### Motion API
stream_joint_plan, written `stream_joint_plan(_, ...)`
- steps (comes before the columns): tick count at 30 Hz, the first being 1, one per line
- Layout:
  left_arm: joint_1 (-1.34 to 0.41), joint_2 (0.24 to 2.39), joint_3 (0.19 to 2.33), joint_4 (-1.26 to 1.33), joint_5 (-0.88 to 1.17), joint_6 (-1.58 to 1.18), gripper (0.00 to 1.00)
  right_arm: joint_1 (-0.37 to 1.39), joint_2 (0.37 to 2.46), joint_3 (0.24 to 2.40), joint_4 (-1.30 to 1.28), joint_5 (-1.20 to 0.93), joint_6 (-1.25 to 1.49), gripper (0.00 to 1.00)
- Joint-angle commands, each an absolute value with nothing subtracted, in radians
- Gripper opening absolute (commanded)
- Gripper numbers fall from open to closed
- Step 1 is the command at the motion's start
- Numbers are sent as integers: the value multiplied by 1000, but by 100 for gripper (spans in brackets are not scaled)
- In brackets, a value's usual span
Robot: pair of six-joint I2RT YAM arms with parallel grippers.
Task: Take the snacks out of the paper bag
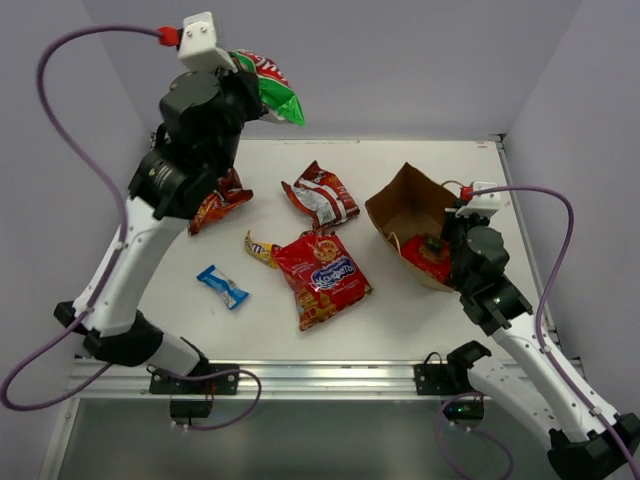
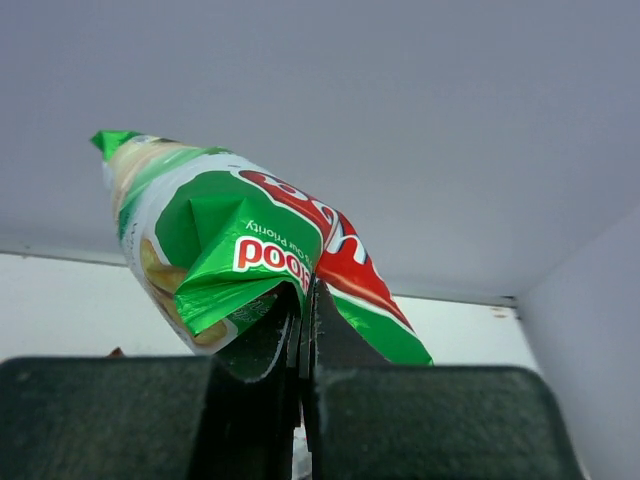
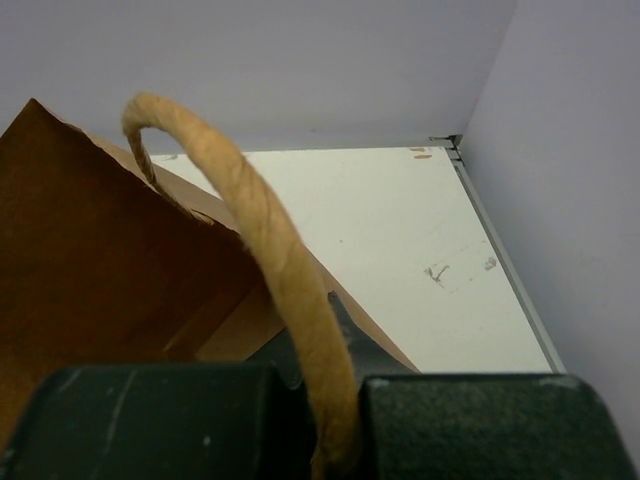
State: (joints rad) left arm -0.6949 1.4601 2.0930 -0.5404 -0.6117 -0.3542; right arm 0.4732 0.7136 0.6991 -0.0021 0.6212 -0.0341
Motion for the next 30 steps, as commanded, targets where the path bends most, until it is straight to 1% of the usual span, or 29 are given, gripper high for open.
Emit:
stream_joint_plan(1,-554,1557,2071,-448,-438,-313,0,474,700,727,-55,618,-8,0)
stream_joint_plan(2,-487,1601,2068,-431,-401,-327,0,476,698,729,-58,617,-8,0)
stream_joint_plan(5,-369,1708,2065,-338,-226,-363,0,476,696,732,-66,600,21,0)
stream_joint_plan(6,-344,1739,2074,-300,-153,-374,0,474,696,729,-66,597,23,0)
stream_joint_plan(8,-289,1848,2134,-276,-76,-405,0,474,698,727,-66,589,20,0)
stream_joint_plan(10,-265,1906,2158,-217,9,-420,0,474,707,726,-66,578,21,0)
stream_joint_plan(13,-226,1960,2085,-76,112,-491,0,474,724,723,-60,561,21,0)
stream_joint_plan(14,-216,1959,2041,-34,117,-514,0,476,729,726,-60,557,20,0)
stream_joint_plan(15,-212,1953,1928,60,104,-523,0,476,733,726,-60,558,17,0)
stream_joint_plan(17,-198,1924,1795,147,107,-560,0,476,742,730,-63,554,17,0)
stream_joint_plan(18,-193,1918,1673,208,106,-577,0,476,744,730,-60,552,17,0)
stream_joint_plan(19,-189,1911,1617,231,107,-598,0,474,744,729,-55,551,12,0)
stream_joint_plan(21,-184,1901,1481,258,79,-620,0,474,747,730,-54,551,11,0)
stream_joint_plan(24,-184,1885,1344,253,8,-614,0,476,752,736,-63,548,8,0)
stream_joint_plan(27,-178,1862,1296,197,-54,-606,0,476,747,742,-63,552,-27,0)
stream_joint_plan(28,-175,1856,1299,169,-64,-603,3,476,747,749,-63,558,-37,0)
stream_joint_plan(29,-173,1838,1301,147,-77,-597,12,476,747,762,-64,560,-57,0)
stream_joint_plan(30,-173,1826,1302,111,-99,-592,19,476,749,771,-64,563,-67,0)
